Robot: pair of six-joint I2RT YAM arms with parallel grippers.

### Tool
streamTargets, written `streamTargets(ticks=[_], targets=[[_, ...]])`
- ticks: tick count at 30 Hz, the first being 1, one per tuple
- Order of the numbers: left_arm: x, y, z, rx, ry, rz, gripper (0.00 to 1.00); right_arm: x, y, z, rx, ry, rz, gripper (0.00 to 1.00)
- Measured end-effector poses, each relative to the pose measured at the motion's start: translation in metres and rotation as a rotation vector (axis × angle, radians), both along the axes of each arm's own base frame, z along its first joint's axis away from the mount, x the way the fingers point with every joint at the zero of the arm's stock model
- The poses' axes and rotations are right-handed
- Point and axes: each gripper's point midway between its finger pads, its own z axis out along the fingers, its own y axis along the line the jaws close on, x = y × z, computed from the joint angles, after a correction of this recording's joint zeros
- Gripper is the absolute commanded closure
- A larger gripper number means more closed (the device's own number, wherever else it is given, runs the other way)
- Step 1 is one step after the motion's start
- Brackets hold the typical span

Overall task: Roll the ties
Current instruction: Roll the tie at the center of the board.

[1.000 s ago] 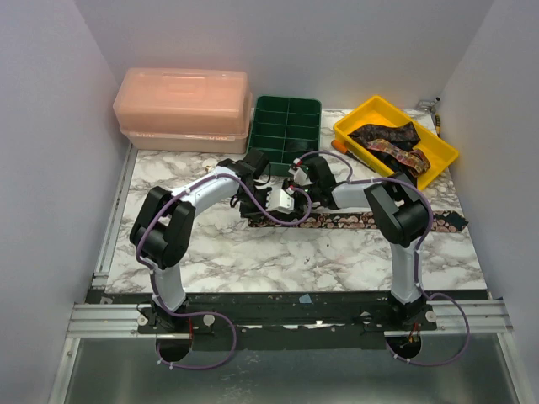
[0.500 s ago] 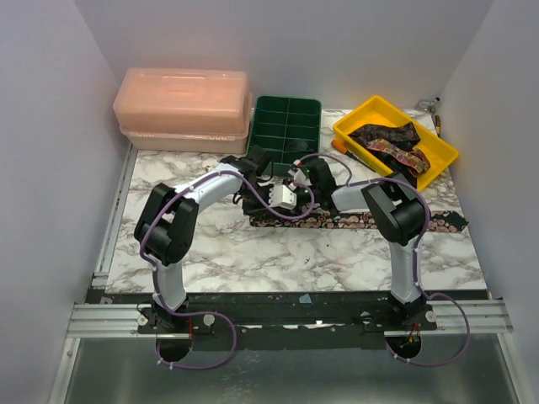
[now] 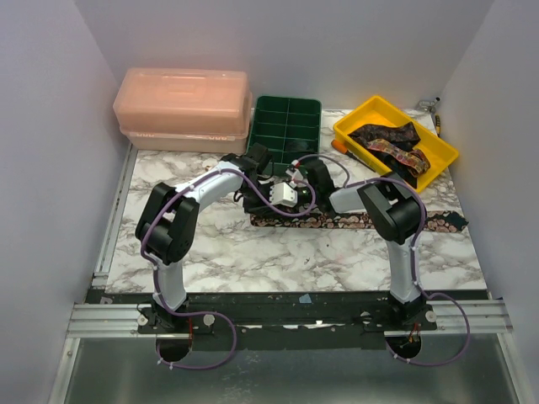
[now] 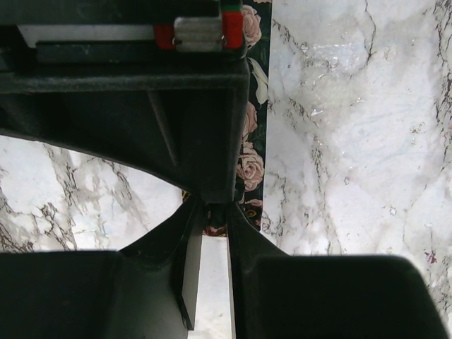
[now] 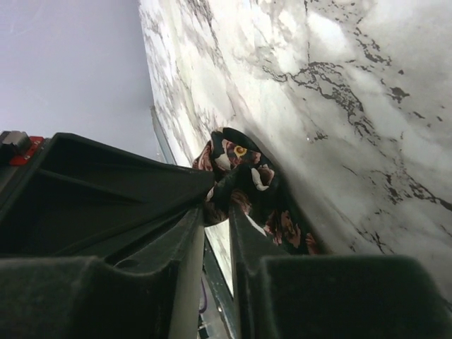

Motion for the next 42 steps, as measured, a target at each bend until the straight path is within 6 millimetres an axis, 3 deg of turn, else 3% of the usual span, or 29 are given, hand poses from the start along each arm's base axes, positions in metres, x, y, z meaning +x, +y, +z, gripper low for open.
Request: streamTargets(ticks=[4,5,8,10,13,17,22,23,25,28,33,38,42], targets=[[-0.001,0.000,0.000,0.001,0.003,-0.001,0.84,0.000,0.000,-0.004,0.000,0.002,0.003,0.99],[-0.001,0.000,0.000,0.001,0.003,-0.002,0.83,-0.001,0.000,-0.006,-0.004,-0.001,0.005,0.99],[-0.002,-0.002,0.000,-0.003,0.006,-0.006,0.69,-0.002,-0.003,-0.013,-0.029,-0.018,0.017,1.00],[-0.003,-0.003,0.000,-0.006,0.008,-0.007,0.52,-0.003,-0.006,-0.019,-0.056,-0.034,0.025,1.00],[-0.003,-0.003,0.000,-0.011,0.015,0.005,0.35,-0.002,-0.011,-0.027,-0.103,-0.060,0.037,1.00],[0.003,-0.002,0.007,-0.050,0.013,0.054,0.24,-0.003,-0.020,-0.030,-0.148,-0.071,0.055,1.00],[0.014,0.009,0.045,-0.163,-0.053,0.166,0.20,-0.005,-0.037,-0.031,-0.202,-0.073,0.067,1.00],[0.017,0.011,0.055,-0.186,-0.072,0.188,0.17,-0.005,-0.040,-0.032,-0.211,-0.074,0.070,1.00],[0.019,0.012,0.069,-0.230,-0.103,0.223,0.02,-0.006,-0.048,-0.032,-0.231,-0.075,0.077,1.00],[0.017,0.011,0.088,-0.295,-0.136,0.268,0.02,-0.008,-0.060,-0.033,-0.256,-0.072,0.085,1.00],[0.016,0.011,0.099,-0.400,-0.155,0.364,0.02,-0.012,-0.088,-0.033,-0.292,-0.070,0.085,1.00],[0.007,0.019,0.111,-0.615,-0.120,0.504,0.02,-0.021,-0.104,-0.032,-0.320,-0.074,0.097,1.00],[-0.003,-0.005,0.117,-0.692,-0.033,0.462,0.01,-0.025,-0.105,-0.032,-0.321,-0.065,0.097,1.00]])
